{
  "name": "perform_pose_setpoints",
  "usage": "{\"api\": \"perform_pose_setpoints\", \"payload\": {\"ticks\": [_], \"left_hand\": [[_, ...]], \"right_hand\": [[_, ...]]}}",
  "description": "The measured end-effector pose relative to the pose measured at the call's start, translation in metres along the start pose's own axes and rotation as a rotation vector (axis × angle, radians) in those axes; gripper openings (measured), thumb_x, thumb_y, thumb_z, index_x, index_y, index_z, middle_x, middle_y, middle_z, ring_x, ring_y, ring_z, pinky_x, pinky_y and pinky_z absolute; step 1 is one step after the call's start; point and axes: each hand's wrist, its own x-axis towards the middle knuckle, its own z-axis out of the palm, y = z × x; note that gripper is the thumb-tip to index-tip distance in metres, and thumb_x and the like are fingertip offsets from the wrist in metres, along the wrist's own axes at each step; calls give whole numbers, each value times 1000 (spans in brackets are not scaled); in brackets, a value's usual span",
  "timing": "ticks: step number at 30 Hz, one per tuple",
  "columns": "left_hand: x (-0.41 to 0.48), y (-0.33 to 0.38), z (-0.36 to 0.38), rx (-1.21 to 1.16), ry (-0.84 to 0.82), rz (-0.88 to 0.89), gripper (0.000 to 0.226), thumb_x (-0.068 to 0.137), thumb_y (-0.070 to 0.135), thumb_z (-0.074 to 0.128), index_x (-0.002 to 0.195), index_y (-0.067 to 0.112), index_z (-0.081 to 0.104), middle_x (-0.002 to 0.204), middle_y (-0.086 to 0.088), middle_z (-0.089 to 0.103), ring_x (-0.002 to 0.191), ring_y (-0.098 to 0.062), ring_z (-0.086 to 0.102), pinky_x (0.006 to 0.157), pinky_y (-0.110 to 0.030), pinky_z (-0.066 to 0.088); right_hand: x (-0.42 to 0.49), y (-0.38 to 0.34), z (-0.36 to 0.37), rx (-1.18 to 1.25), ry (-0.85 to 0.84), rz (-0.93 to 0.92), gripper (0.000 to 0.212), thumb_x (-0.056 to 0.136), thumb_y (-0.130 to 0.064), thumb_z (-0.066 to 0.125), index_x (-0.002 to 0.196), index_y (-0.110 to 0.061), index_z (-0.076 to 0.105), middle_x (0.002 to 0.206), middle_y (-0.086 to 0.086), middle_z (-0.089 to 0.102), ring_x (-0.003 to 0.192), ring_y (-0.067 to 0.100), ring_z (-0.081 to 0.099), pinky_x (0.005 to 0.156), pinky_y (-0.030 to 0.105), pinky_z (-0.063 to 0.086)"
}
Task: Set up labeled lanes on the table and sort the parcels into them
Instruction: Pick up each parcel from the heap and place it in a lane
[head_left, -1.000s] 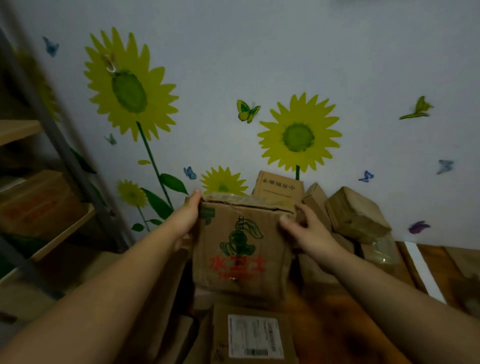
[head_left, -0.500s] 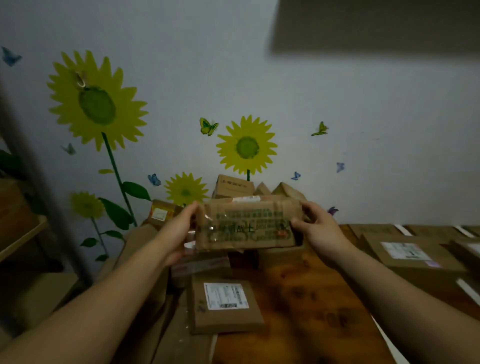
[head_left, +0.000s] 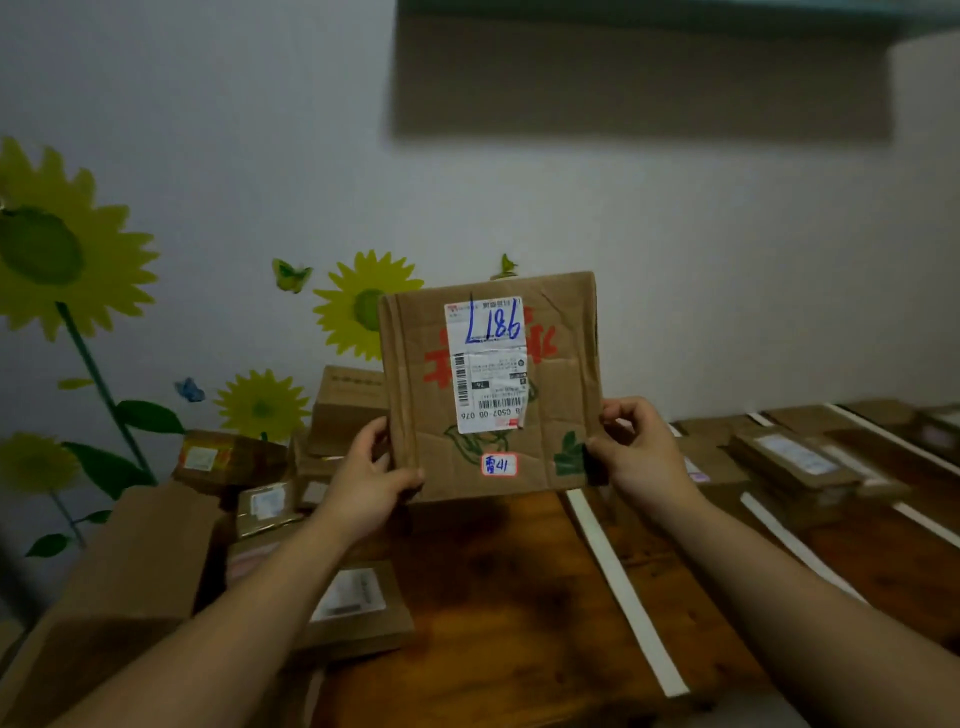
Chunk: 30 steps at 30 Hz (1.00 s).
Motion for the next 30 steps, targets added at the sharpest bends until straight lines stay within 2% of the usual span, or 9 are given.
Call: {"api": "perform_pose_setpoints", "payload": {"ticks": [3,5,8,10,13,17,20,27,30], "left_hand": [[-7,2,58,51,-49,30,72,83,-14,56,143,13,28,126,-14,56,101,-15,58,63,-17,51],[-14,0,103,76,-87,6,67,85,-7,58,141,15,30,118,-11,61,93,-14,61,59,-15,51],[-29,-13,173,187,-106,-43,53,86,9,64,133,15,41,100,2,63,78,-5,62,51,-11,48],[-38,-30,218,250,-169,-104,53,87,17,64,135,16,42,105,3,61,80,-5,61,52,-15,48],[-53,-61,276,342,-256,-237,53,91,26,59,139,25,37,93,12,56,79,-7,61,51,-17,46],[-72,-107,322,417,-317,-393,50,91,28,58,137,25,39,83,15,54,65,1,58,42,-15,45],[-69,-134,336,431,-324,-445,49,92,28,57,137,25,39,83,14,56,59,1,60,41,-13,44],[-30,-177,351,482,-347,-477,60,91,28,57,143,25,28,88,17,51,71,4,56,45,-8,41],[-15,-195,357,518,-326,-485,63,91,24,58,145,24,25,114,3,57,81,-3,56,53,-11,43]], "right_hand": [[-3,3,-59,-4,42,-14,35,84,4,63,96,-26,48,105,-7,59,103,10,58,70,23,53],[-8,6,-103,-36,74,-15,38,84,-2,66,99,-32,48,104,-14,57,99,6,56,62,19,54],[-15,21,-173,-151,91,72,44,85,-10,67,124,-24,49,118,-6,57,103,10,54,80,32,55],[-23,36,-218,-221,57,183,55,87,-14,66,137,-20,41,128,2,55,111,16,55,92,42,52],[-38,63,-269,-336,-1,348,60,89,-20,63,142,-22,35,132,2,53,113,21,58,85,38,54],[-48,111,-309,-400,-66,523,54,91,-22,61,139,-20,38,131,3,55,115,20,57,93,40,51],[-44,145,-319,-369,-110,601,54,90,-23,62,138,-20,38,127,0,57,112,18,58,93,39,50],[1,204,-323,-339,-198,699,58,84,-27,68,134,-24,39,98,-16,55,101,13,58,92,40,51],[22,229,-324,-335,-231,713,61,85,-20,65,138,-25,36,100,-15,54,102,14,56,80,33,52]]}}
